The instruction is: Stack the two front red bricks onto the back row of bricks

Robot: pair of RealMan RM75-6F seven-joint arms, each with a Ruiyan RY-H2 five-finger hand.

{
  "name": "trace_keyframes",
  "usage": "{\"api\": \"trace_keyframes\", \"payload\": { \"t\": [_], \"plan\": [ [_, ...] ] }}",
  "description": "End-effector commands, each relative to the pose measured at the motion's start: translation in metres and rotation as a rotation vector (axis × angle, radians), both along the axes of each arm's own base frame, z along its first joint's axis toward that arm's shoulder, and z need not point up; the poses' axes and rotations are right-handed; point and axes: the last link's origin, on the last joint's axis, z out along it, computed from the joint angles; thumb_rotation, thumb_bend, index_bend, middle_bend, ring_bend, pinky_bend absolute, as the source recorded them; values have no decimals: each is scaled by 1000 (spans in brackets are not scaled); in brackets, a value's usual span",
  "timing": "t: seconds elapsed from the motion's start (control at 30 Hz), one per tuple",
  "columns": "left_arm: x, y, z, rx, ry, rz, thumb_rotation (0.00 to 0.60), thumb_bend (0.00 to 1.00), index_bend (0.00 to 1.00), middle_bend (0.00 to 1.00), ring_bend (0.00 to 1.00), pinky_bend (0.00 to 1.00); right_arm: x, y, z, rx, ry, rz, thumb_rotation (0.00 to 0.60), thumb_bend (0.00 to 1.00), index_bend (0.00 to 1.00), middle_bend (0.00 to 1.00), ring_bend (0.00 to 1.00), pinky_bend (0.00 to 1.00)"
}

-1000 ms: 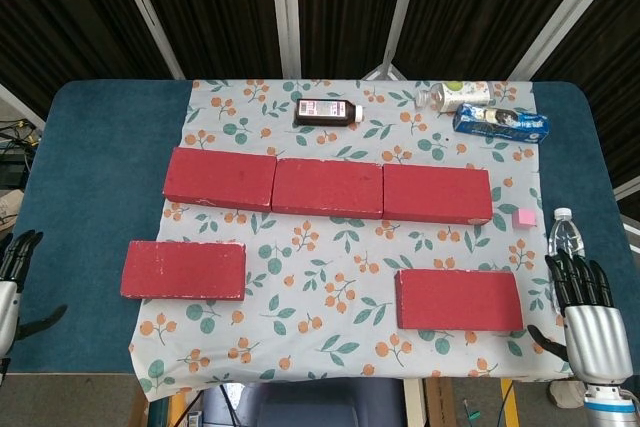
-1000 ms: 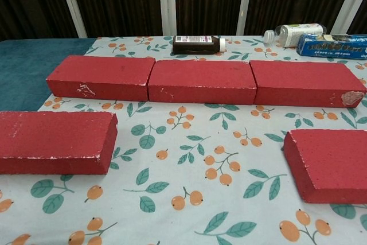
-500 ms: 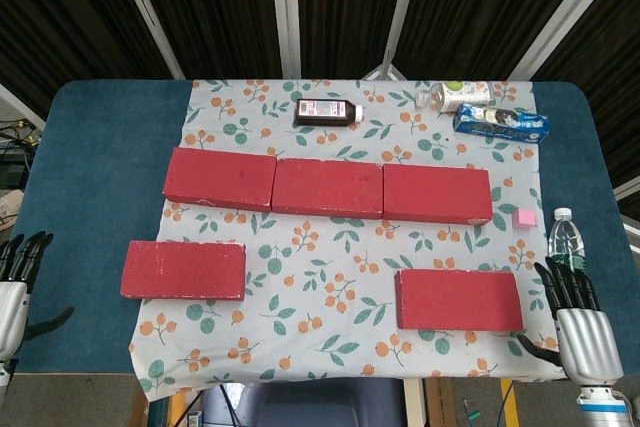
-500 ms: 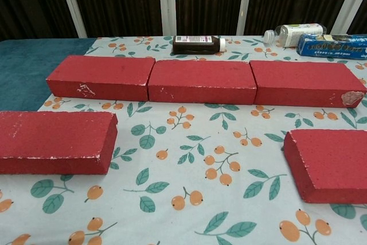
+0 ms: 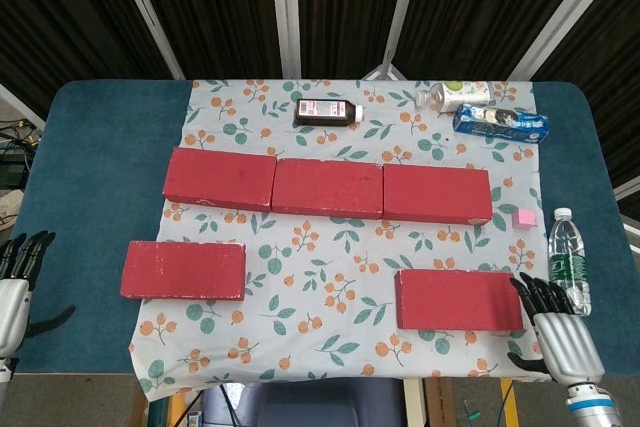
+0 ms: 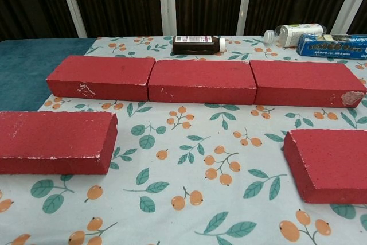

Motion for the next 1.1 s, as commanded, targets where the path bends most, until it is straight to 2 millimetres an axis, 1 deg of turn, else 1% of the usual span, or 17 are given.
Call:
{"api": "trace_keyframes", "payload": {
  "t": [0.03,0.17,0.23,0.43,0.6,0.8,1.1],
  "plan": [
    [-1,0,1,0,-2,1,600,0,73,60,0,46,13,-12,-4,71,46,-5,600,25,0,0,0,0],
    [-2,1,1,1,-3,5,600,0,73,60,0,46,26,-24,-9,129,69,-18,600,26,0,0,0,0],
    [-2,2,1,0,-3,6,600,0,73,60,0,46,34,-31,-12,142,73,-20,600,26,0,0,0,0],
    [-2,2,1,0,-4,5,600,0,73,60,0,46,50,-44,-25,163,75,-15,600,25,0,0,0,0],
    [-3,2,2,6,-6,8,600,0,73,60,0,46,57,-55,-37,186,89,-19,600,25,0,0,0,0],
    [-4,3,3,11,-4,9,600,0,73,60,0,46,60,-64,-51,212,115,-37,600,25,0,0,0,0],
    [-4,4,2,11,4,12,600,0,72,60,0,46,65,-75,-65,230,131,-45,600,25,0,0,0,0]
  ]
}}
